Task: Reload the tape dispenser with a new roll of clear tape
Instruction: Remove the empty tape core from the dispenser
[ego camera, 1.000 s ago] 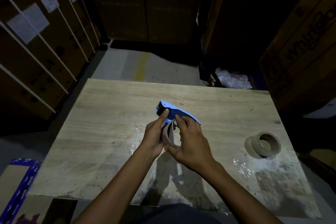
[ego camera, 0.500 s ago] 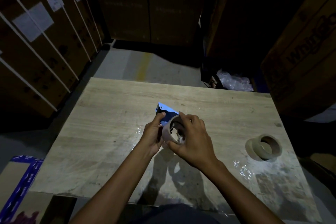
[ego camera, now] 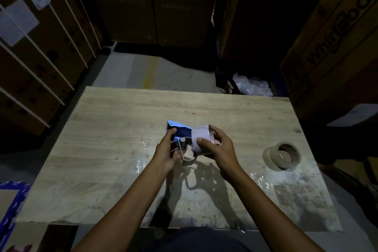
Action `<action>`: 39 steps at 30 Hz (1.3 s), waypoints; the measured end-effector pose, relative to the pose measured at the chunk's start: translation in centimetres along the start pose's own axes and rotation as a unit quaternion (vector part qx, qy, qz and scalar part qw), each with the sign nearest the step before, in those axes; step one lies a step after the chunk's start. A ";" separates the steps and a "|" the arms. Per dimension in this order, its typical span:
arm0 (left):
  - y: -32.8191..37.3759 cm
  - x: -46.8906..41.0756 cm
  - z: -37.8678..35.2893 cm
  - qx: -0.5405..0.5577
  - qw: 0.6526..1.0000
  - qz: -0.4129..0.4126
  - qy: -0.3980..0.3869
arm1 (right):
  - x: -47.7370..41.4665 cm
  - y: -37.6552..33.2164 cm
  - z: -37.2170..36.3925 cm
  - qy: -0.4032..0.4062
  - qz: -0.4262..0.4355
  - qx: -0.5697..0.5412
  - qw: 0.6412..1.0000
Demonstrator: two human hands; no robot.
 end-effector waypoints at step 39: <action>-2.1 -3.2 -10.0 -0.380 0.884 -0.270 0.030 | -5.6 4.3 6.9 0.066 0.084 0.226 0.968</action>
Point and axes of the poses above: each hand's wrist, its own x-axis away from the middle knuckle, its own z-axis out of the back of the hand, y = z × x, the point moved 9 cm from there along -x, towards the middle knuckle, and after that the axes turned 2 degrees about -z, right-handed, at the moved point
